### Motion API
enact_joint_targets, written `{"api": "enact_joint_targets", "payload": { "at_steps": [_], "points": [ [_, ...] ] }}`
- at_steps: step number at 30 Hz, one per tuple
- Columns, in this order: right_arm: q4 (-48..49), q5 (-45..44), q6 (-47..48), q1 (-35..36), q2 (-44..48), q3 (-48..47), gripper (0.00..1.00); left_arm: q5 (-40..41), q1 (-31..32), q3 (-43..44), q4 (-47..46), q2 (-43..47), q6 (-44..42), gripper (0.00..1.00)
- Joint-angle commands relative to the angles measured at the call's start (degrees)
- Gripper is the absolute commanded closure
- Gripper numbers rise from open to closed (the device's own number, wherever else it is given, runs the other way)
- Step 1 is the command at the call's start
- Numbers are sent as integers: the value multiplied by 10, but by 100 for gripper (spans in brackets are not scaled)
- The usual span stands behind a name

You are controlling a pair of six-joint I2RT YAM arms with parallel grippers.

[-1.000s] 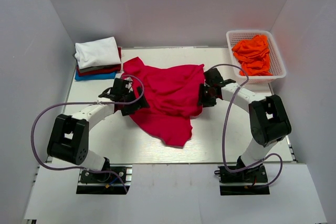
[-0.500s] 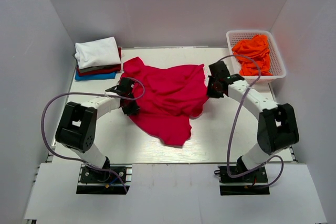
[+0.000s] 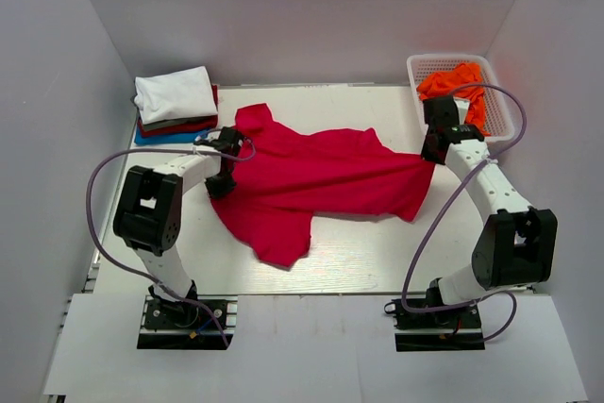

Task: Fold and stack the t-shirts
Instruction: Flatten out the tshirt

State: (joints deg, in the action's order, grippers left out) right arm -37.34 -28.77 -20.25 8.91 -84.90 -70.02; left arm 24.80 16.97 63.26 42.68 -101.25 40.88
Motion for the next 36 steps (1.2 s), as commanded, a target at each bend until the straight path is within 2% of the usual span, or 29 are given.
{"api": "enact_joint_targets", "payload": {
  "at_steps": [1, 2, 3, 5, 7, 8, 9, 10, 11, 13, 14, 15, 16, 17, 18, 20, 22, 26, 30, 34, 36],
  "points": [
    [60, -26, 90, -17, 26, -5, 100, 63, -6, 68, 23, -4, -42, 70],
    [75, 30, 103, -20, 26, -2, 100, 63, -6, 83, 23, -13, -50, 69],
    [101, 48, 135, -20, 26, -4, 100, 58, -6, 96, 15, -13, -58, 69],
    [104, 85, 136, -21, 22, -23, 100, 53, -6, 130, -6, -13, -91, 66],
    [125, 114, 144, -19, 22, -31, 100, 25, -6, 160, -22, -13, -120, 53],
    [134, 148, 158, -20, 25, -41, 98, 15, -6, 170, -28, 3, -136, 42],
    [135, 163, 163, -19, 25, -45, 90, -16, -6, 178, -28, 11, -143, 17],
    [131, 179, 164, -20, 27, -49, 71, -28, 3, 184, -28, 22, -143, 8],
    [130, 180, 162, -18, 30, -56, 57, -42, 3, 184, -28, 33, -149, 1],
    [122, 189, 145, -16, 40, -50, 33, -138, 3, 150, -42, 77, -150, 1],
    [123, 195, 132, -19, 59, -34, 29, -174, 9, 133, -52, 93, -150, 1],
    [119, 197, 114, -16, 66, -12, 25, -249, 9, 93, -69, 129, -150, 1],
    [108, 195, 105, -16, 73, 14, 14, -286, 14, 68, -80, 148, -139, 1],
    [102, 194, 87, -17, 96, 27, 12, -361, 24, 43, -94, 167, -133, 1],
    [96, 190, 70, -18, 103, 70, 12, -390, 31, -6, -120, 184, -121, 1],
    [69, 180, 31, -18, 133, 98, 10, -447, 66, -45, -138, 228, -110, 1],
    [47, 186, 10, -18, 146, 157, 10, -447, 96, -76, -122, 245, -98, 1],
    [86, 210, -16, -22, 172, 262, 11, -439, 170, -96, -86, 257, -83, 1],
    [83, 218, -56, -23, 159, 300, 16, -428, 264, -107, -35, 244, -52, 1],
    [76, 192, -66, -29, 163, 308, 19, -397, 316, -126, -12, 244, -27, 1],
    [76, 192, -74, -30, 162, 311, 21, -388, 343, -126, 3, 244, -20, 4]
  ]
}}
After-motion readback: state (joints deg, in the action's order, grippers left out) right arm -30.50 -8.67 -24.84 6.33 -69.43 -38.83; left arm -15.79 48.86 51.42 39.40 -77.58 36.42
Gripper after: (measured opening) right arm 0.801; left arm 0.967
